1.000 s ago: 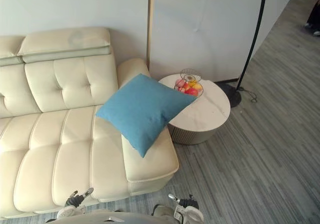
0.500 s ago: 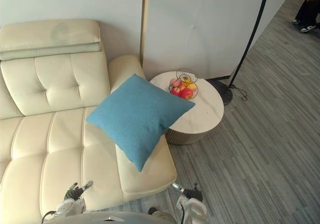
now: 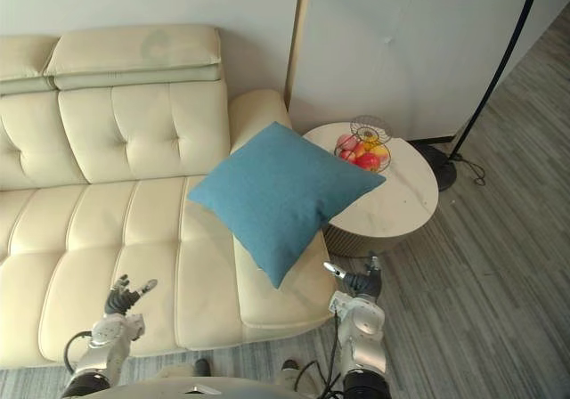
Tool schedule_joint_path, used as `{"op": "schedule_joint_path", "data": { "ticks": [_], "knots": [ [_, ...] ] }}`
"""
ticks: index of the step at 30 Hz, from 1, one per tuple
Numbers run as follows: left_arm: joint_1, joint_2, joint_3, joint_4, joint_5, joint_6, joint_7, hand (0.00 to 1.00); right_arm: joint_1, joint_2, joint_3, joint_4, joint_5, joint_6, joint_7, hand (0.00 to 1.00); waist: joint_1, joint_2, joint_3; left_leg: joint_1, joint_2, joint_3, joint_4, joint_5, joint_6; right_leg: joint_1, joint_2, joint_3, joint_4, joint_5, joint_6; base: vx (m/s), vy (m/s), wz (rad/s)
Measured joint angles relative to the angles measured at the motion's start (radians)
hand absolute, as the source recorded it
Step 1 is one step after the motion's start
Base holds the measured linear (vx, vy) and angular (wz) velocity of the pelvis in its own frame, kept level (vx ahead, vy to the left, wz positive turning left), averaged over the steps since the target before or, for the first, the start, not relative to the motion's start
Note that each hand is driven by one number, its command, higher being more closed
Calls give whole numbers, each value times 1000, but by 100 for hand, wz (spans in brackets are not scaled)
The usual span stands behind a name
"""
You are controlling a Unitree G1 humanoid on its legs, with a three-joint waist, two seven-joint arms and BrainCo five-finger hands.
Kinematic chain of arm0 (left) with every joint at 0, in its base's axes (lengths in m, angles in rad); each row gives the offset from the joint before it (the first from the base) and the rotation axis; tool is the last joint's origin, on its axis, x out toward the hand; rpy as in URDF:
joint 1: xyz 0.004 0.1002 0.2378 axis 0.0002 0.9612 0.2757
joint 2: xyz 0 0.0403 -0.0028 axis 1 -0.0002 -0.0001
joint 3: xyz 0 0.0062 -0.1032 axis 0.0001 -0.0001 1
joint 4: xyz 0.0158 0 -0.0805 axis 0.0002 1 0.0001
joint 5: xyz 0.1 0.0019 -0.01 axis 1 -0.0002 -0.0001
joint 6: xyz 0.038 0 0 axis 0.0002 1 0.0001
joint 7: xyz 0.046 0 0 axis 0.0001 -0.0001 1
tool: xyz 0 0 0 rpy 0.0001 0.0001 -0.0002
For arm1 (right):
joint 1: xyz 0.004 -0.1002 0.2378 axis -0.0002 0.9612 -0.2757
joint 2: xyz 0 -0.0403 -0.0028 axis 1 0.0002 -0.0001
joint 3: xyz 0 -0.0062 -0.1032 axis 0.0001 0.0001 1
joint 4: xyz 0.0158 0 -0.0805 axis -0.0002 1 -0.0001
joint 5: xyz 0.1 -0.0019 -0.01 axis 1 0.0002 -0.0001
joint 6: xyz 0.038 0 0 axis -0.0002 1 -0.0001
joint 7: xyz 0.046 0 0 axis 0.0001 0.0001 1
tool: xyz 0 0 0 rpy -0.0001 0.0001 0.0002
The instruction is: Pick up cushions and gather them together orderly.
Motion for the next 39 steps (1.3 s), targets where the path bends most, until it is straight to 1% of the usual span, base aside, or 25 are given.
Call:
{"op": "schedule_joint_path", "data": {
  "ticks": [3, 6, 8, 11, 13, 14, 17, 18, 19, 20, 21, 22, 23, 24, 25, 27, 29, 31, 34, 37, 39],
  "knots": [
    [-6, 26, -2, -43, 0, -1, 9, 0, -1, -16, 33, 2, 0, 0, 1, 0, -5, 9, -6, 34, -16, 28, -79, 47, 9, -16, -6, 26, -17, 24, 5, -106, 23, -27],
    [-36, 42, -6, -67, 1, -1, 9, 0, -2, -15, 58, 14, 1, 3, 1, 0, -9, 14, -10, 41, -21, 41, -137, 87, 11, -33, 2, 46, -50, 60, 2, -65, -6, -23],
    [-52, 44, -8, -68, 1, -1, 9, 0, -8, -15, 76, 38, 5, 3, 2, 0, -15, 14, -10, 47, -21, 52, -157, 101, 11, -34, 5, 53, -67, 76, 2, -63, -20, -17],
    [-77, 50, -22, -68, 1, -1, 10, 0, -21, -16, 108, 54, 25, 13, 4, 0, -18, 15, -10, 44, -22, 61, -158, 103, 11, -38, 12, 68, -86, 92, 1, -52, -20, -13],
    [-107, 70, -36, -67, 1, -1, 11, 0, -58, -21, 134, 80, 55, 13, 8, 0, -20, 16, -10, 26, -24, 64, -164, 112, 12, -58, 13, 72, -100, 108, 0, -75, -9, -8],
    [-153, 86, -42, -66, 1, 0, 13, 0, -99, -32, 156, 95, 77, 14, 9, 0, -19, 18, -8, -3, -28, 65, -179, 130, 17, -88, 12, 74, -106, 122, -1, -123, -11, -1],
    [-296, 134, -66, -62, 1, 0, 35, 0, -214, -48, 194, 120, 114, 11, 10, 0, -16, 23, 40, -71, -32, 64, -191, 168, 25, -156, 11, 82, -115, 162, -7, -130, -2, 2],
    [-369, 154, -75, -48, 1, 0, 42, 0, -256, -55, 206, 125, 128, 11, 11, 0, -7, 23, 72, -91, -32, 64, -187, 175, 27, -176, 11, 86, -114, 172, -10, -154, 8, -1],
    [-420, 170, -77, -30, 1, 0, 48, 0, -284, -56, 212, 126, 133, 11, 10, 0, -5, 23, 88, -113, -31, 64, -181, 180, 27, -195, 11, 89, -113, 181, -13, -156, 7, 0],
    [-490, 197, -81, -1, 1, 1, 53, 0, -322, -56, 226, 125, 142, 9, 10, 0, -5, 22, 91, -168, -29, 64, -160, 182, 29, -242, 11, 94, -112, 195, -14, -141, 3, -2],
    [-558, 226, -86, 24, 1, 1, 54, 0, -360, -55, 238, 126, 145, 3, 10, 0, -5, 21, 107, -206, -28, 67, -150, 186, 28, -276, 10, 98, -112, 207, -16, -146, 4, -2],
    [-597, 240, -89, 34, 1, 1, 56, 0, -381, -56, 244, 126, 159, 0, 10, 0, -6, 23, 126, -217, -28, 66, -149, 195, 32, -285, 10, 99, -112, 213, -17, -101, 5, -2],
    [-643, 255, -95, 42, 1, 1, 61, 0, -400, -56, 255, 126, 172, -1, 8, 0, -7, 21, 144, -231, -26, 66, -144, 197, 32, -298, 10, 100, -111, 219, -20, -76, 8, 1],
    [-665, 258, -98, 49, 1, 1, 66, 0, -405, -56, 259, 125, 176, -1, 8, 0, -7, 21, 147, -243, -25, 66, -138, 197, 32, -308, 10, 100, -109, 220, -19, -64, 9, 2],
    [-739, 272, -123, 70, 1, 1, 73, 0, -417, -56, 271, 124, 191, -1, 7, 0, -4, 21, 149, -290, -18, 65, -111, 197, 32, -348, 10, 100, -96, 222, -23, -43, 7, 2],
    [-774, 278, -137, 79, 0, 1, 74, 0, -424, -55, 273, 124, 204, -1, 5, 0, -3, 21, 152, -309, -14, 65, -96, 197, 32, -362, 10, 99, -89, 223, -23, 0, 0, 0],
    [-847, 291, -172, 103, 0, 2, 74, 0, -445, -55, 278, 121, 215, -1, 1, 0, -3, 21, 170, -339, -5, 62, -66, 193, 29, -385, 14, 98, -70, 222, -24, -17, -8, 1],
    [-918, 292, -197, 110, 1, 2, 73, 0, -465, -56, 292, 118, 222, -3, -1, 0, -1, 22, 198, -360, 6, 58, -30, 180, 27, -392, 18, 95, -60, 220, -27, -46, -16, 4],
    [-1016, 293, -227, 136, 1, 3, 73, 0, -501, -53, 314, 116, 256, -5, -6, 0, -1, 22, 203, -419, 20, 58, 16, 167, 27, -445, 24, 95, -29, 215, -34, -58, -22, -1],
    [-1070, 293, -243, 142, 5, 4, 72, 0, -524, -51, 339, 108, 261, -6, -20, 0, 2, 22, 225, -434, 31, 61, 45, 150, 19, -453, 30, 96, -16, 215, -38, -42, -16, -5],
    [-1110, 293, -254, 142, 19, 5, 71, 0, -526, -51, 341, 73, 262, -8, -23, 0, 8, 22, 226, -467, 40, 59, 74, 142, 19, -477, 35, 95, -9, 215, -39, -20, -13, -2]
  ]
}}
